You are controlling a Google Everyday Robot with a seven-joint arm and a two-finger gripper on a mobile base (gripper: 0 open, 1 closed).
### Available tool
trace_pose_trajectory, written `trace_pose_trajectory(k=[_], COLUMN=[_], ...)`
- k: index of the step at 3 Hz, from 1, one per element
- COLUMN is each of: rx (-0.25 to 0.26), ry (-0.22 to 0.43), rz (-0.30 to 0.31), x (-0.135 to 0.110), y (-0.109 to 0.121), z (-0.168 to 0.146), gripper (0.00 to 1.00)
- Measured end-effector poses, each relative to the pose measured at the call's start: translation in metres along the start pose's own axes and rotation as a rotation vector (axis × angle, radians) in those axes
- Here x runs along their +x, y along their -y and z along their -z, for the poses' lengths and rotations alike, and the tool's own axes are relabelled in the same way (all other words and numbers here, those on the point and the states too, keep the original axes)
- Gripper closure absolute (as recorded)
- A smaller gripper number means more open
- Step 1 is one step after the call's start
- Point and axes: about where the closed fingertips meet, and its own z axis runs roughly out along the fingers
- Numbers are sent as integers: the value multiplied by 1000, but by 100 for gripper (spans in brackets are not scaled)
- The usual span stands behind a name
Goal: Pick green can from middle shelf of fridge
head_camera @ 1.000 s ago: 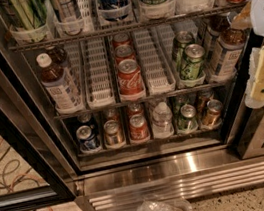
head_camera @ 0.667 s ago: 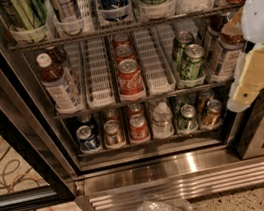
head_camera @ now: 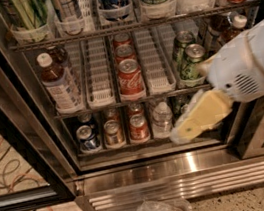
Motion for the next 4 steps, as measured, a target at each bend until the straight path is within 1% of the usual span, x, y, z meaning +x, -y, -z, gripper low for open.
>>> trace_pose_trajectory(k=[1,2,3,4], rx=[1,3,36,93], ry=[69,70,81,114], rz=[-49,-47,-83,-209], x=[-9,-10,-10,-1], y=[-2,-2,0,-16], z=[-14,-13,-18,-34], gripper=[0,0,0,0])
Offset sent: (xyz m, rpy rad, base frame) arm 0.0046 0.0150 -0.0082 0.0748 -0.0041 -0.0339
